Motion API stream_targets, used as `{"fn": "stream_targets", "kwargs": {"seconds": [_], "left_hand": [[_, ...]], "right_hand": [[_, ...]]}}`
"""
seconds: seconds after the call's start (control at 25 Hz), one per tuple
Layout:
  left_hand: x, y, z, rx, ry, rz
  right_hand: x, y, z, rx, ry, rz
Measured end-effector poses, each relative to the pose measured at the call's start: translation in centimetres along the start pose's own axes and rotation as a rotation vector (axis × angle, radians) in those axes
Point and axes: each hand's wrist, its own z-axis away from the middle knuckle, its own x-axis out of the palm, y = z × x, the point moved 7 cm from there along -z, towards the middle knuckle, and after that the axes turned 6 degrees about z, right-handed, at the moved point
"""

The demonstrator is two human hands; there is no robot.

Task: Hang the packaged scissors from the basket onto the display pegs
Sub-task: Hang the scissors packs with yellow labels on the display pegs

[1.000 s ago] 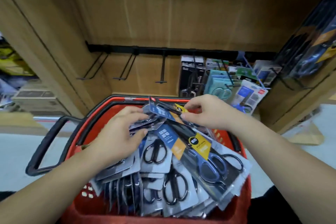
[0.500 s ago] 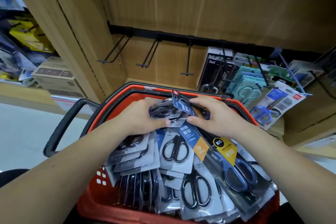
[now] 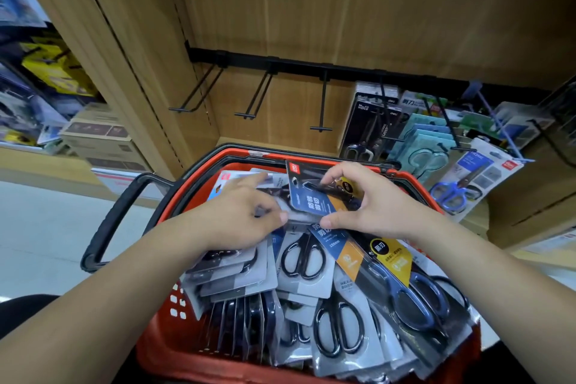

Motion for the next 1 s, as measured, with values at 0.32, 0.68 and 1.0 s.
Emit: {"fn": "stream_targets", "kwargs": {"seconds": [0.32,0.68,1.0], "left_hand": [[-0.8,-1.1,-1.2,-0.016,0.219,0.203],[-1.5,-2.7,-0.4,-0.237,0.203,0.008],[-1.2,-4.0,-0.7,-0.312,0.179,0.205]], "right_hand": [[0.0,-0.2,0.7,0.065,0.072,0.051],[-1.5,-1.1,1.3,0.033,0.241,-0.102],[0.7,-1.7,0.7,-0.014,0.229,0.082]]}}
